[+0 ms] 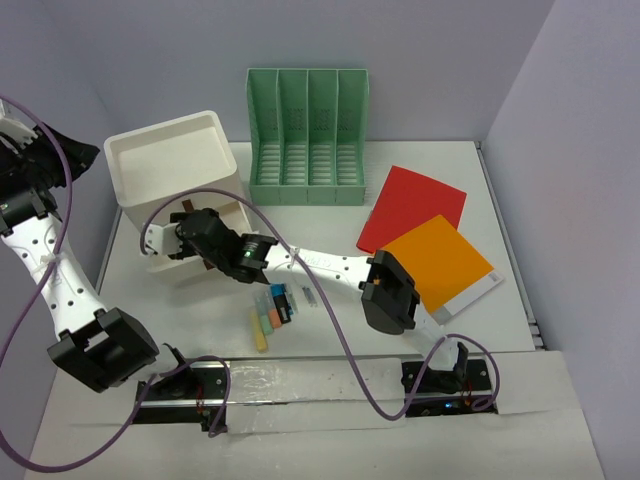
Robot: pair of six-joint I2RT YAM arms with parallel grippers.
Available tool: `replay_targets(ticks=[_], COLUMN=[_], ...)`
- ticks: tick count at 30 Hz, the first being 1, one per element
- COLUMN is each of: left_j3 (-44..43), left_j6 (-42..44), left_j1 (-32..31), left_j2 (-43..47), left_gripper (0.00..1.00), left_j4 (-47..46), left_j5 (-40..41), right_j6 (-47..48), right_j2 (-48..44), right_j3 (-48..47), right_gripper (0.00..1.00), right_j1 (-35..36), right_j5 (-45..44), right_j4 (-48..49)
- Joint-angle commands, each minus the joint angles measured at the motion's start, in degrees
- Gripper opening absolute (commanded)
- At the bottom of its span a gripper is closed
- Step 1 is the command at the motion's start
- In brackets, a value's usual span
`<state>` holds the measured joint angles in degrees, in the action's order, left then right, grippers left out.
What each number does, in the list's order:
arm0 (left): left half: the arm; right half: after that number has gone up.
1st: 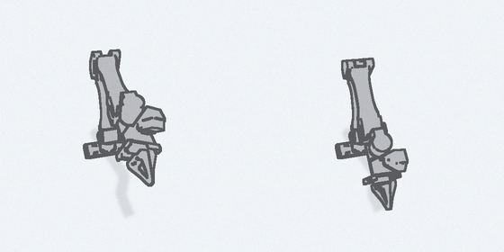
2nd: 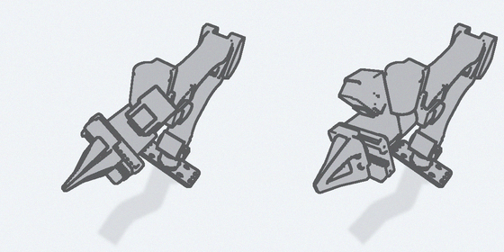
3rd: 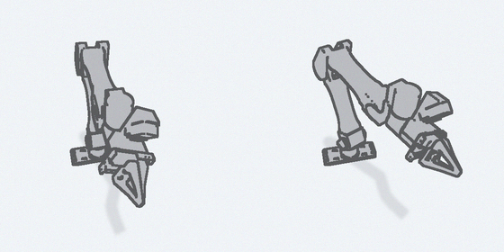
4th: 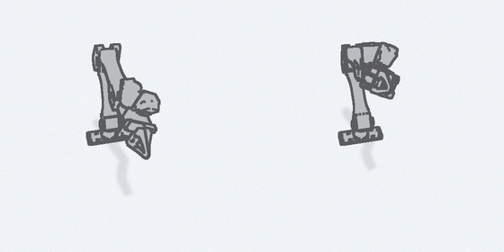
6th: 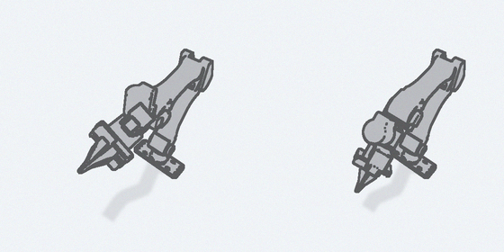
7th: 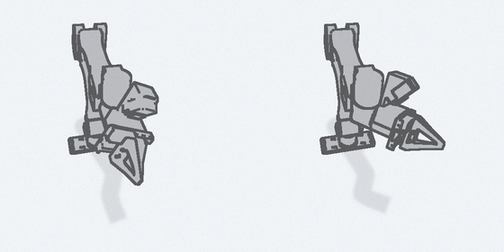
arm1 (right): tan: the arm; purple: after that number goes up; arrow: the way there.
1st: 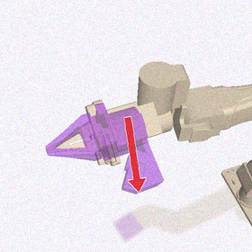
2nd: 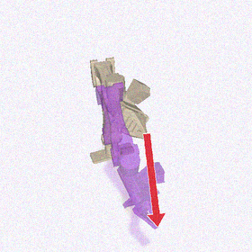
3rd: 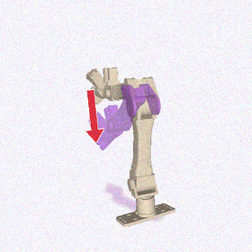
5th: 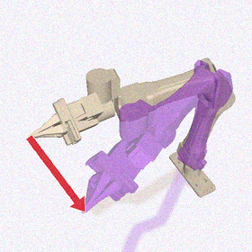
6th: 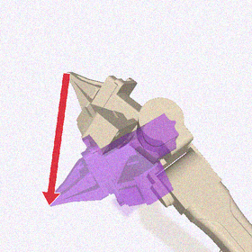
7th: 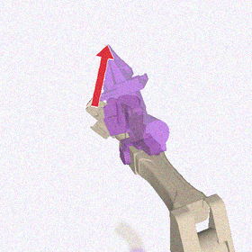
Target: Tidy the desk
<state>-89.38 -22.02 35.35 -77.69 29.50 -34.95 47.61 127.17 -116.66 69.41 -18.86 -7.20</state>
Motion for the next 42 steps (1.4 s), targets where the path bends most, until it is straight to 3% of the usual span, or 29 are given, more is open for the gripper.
replay_targets(ticks=[1,7,9,14,16,19,22,27,36,42], left_j3=[-2.34,-7.90,-12.24,-17.51,-20.16,-24.33,-24.26,-13.69,-1.23,3.38], left_j6=[-2.14,-6.12,-7.59,-5.65,0.06,13.45,23.24,33.15,33.98,31.85], left_j1=[0.07,-0.21,-1.21,-3.44,-6.49,-14.97,-21.21,-22.26,-22.26,-22.26], left_j2=[1.33,1.86,0.36,-1.67,-2.64,-4.23,-3.28,7.60,17.47,20.06], left_gripper=[0.47,0.47,0.47,0.47,0.47,0.47,0.48,0.51,0.54,0.54], left_j4=[-4.22,-11.87,-12.61,-7.45,1.00,11.81,21.69,24.95,26.66,26.66], left_j5=[-4.34,-12.28,-13.16,-11.04,-5.89,2.66,10.35,18.72,23.99,21.99], right_j6=[-5.88,-26.39,-39.73,-53.58,-56.61,-58.06,-58.86,-57.52,-52.69,-50.03], right_j2=[-7.60,-23.63,-31.10,-40.04,-40.06,-37.60,-34.33,-27.91,-17.56,-12.79], right_j3=[-2.02,7.74,15.10,28.93,33.18,35.81,35.59,33.91,31.88,28.70], right_gripper=[0.56,0.60,0.64,0.71,0.78,0.85,0.82,0.72,0.68,0.68], right_j1=[0.25,-4.06,-9.38,-17.99,-19.30,-19.39,-19.29,-19.22,-19.37,-19.31], right_j5=[-4.68,-3.71,3.17,8.16,8.89,11.06,11.67,12.56,13.26,13.38], right_j4=[3.30,-5.40,-11.38,-20.93,-25.05,-28.61,-30.40,-31.57,-32.11,-33.18])
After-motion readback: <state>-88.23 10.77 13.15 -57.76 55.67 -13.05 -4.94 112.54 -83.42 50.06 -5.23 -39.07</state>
